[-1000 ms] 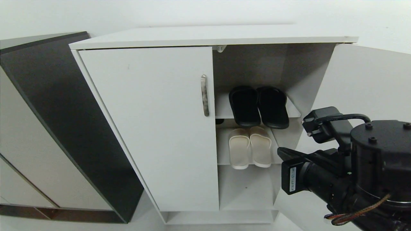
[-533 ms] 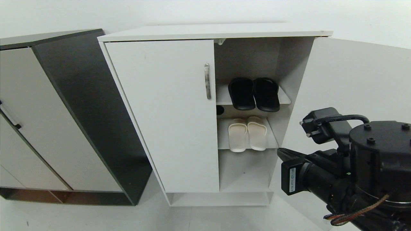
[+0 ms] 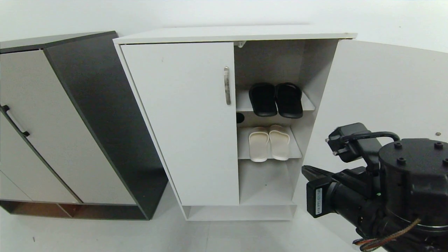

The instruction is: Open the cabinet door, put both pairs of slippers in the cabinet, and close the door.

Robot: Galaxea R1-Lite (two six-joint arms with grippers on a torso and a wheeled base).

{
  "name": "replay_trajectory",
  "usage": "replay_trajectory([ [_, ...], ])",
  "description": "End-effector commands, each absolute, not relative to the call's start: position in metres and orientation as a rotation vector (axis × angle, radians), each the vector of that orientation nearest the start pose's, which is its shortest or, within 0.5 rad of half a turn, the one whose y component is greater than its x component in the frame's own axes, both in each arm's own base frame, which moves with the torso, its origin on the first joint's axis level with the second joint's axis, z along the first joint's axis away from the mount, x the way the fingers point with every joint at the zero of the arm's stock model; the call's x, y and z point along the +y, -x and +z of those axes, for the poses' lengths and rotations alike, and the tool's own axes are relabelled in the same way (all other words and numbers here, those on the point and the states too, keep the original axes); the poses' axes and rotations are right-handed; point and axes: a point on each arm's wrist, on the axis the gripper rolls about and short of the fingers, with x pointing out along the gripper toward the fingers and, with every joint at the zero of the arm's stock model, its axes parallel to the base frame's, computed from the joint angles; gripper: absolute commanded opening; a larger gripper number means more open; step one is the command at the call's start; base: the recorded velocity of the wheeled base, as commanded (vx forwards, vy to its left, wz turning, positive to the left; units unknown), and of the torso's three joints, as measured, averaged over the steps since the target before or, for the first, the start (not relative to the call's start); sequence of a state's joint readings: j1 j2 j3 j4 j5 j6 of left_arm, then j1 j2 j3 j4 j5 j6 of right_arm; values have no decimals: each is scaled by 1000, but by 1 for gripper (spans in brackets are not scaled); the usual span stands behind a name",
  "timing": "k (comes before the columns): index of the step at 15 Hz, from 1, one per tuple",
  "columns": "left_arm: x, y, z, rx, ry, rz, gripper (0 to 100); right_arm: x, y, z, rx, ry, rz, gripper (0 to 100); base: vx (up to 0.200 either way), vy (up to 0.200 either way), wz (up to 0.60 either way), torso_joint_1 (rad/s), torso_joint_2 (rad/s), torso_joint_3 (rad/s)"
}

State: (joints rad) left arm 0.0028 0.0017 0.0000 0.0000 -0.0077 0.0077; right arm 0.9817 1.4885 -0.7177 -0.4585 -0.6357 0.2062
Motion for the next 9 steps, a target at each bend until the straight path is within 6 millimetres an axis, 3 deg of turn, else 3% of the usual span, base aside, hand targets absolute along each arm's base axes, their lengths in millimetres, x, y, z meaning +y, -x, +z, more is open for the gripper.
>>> replay_trajectory([
  [1, 0, 23, 76, 2, -8, -5, 0, 197, -148, 196, 256, 36, 325, 0, 0, 0, 0, 0, 0, 0],
  [9, 0, 23, 76, 2, -8, -5, 0, 195, -150, 197, 252, 31, 318, 0, 0, 0, 0, 0, 0, 0],
])
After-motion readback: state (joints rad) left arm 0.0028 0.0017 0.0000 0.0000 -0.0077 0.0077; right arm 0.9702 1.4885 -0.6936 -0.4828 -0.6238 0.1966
